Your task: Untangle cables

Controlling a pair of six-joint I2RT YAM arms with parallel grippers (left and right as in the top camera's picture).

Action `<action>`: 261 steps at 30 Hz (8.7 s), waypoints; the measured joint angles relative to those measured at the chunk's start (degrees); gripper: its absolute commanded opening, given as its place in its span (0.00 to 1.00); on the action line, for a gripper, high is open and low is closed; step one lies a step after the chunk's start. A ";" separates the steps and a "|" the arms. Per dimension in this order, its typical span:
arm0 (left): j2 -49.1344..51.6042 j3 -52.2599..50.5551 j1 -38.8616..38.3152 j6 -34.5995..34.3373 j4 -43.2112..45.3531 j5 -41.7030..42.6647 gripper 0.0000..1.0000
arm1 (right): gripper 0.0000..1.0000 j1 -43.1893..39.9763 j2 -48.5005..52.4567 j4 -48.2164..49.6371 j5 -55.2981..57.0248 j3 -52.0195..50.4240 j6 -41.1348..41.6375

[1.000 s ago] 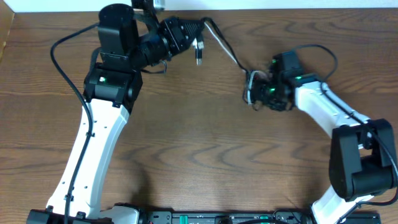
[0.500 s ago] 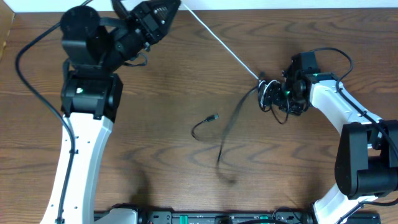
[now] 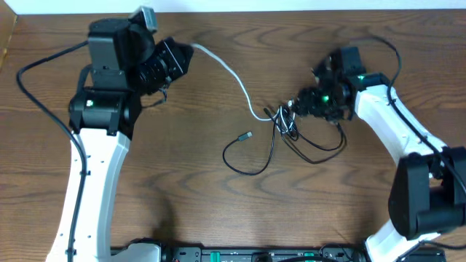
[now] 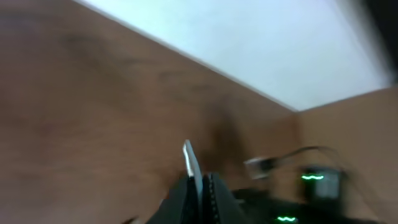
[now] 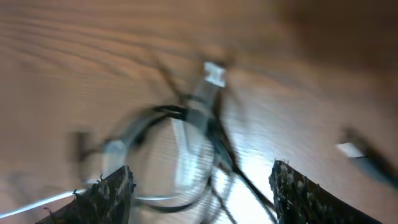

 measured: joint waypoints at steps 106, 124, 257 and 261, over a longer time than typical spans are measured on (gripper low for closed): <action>42.88 19.85 -36.74 -13.35 -15.26 -21.51 0.15 | 0.76 -15.10 -6.67 -13.66 13.60 2.21 1.46; 32.79 19.82 -29.11 -1.20 -13.00 -16.59 0.08 | 0.64 -14.53 -6.67 -10.19 3.89 2.21 0.02; -5.14 20.17 2.91 -1.27 24.30 -0.98 0.08 | 0.56 26.01 11.34 39.52 -12.74 0.70 -10.01; -5.14 20.17 2.91 -1.27 24.28 -0.98 0.08 | 0.28 26.01 11.34 41.57 -9.68 0.70 -9.84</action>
